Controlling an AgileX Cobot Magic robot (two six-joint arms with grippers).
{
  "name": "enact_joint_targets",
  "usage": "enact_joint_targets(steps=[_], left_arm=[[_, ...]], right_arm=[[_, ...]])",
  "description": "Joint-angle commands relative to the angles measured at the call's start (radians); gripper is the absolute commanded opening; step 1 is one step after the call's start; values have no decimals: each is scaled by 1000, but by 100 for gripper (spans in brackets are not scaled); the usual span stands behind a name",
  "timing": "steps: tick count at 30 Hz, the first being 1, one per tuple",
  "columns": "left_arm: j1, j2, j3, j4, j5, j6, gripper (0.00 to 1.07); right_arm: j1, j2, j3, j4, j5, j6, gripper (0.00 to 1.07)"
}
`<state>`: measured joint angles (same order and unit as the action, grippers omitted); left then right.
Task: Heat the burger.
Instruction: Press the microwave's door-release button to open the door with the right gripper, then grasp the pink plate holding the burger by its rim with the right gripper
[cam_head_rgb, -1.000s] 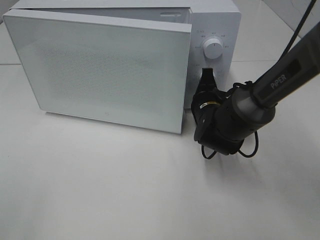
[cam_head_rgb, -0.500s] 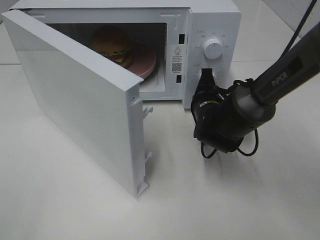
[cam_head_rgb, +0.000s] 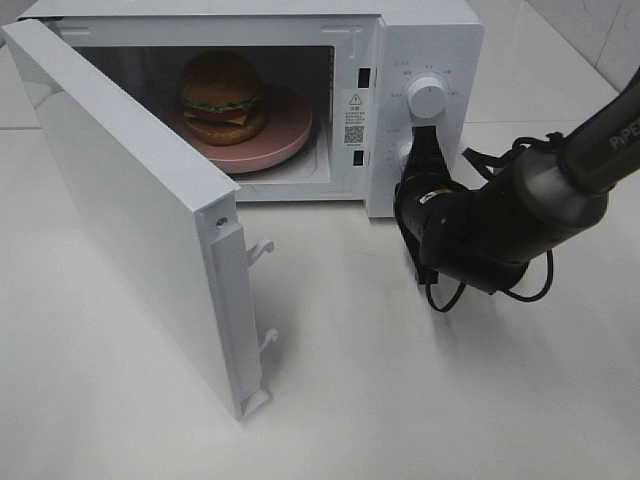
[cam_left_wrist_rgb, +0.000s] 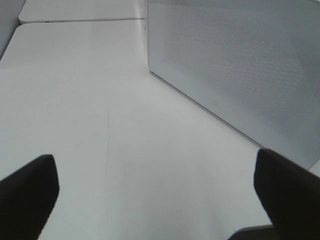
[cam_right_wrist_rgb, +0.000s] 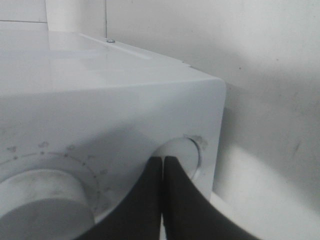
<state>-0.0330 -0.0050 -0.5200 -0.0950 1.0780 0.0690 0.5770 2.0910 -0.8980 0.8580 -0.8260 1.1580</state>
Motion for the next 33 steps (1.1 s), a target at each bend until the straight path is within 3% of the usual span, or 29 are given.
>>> enact_joint_targets(steps=[1, 13, 22, 33], left_arm=[[4, -15, 2, -1, -4, -3, 98], [4, -15, 2, -1, -4, -3, 98], [4, -15, 2, -1, -4, -3, 98], [4, -15, 2, -1, -4, -3, 98]], right_arm=[[-10, -71, 46, -17, 19, -48, 0], [-10, -239, 171, -22, 247, -292, 0], [-13, -377, 208, -17, 472, -761, 0], [-13, -413, 207, -25, 734, -1210, 0]])
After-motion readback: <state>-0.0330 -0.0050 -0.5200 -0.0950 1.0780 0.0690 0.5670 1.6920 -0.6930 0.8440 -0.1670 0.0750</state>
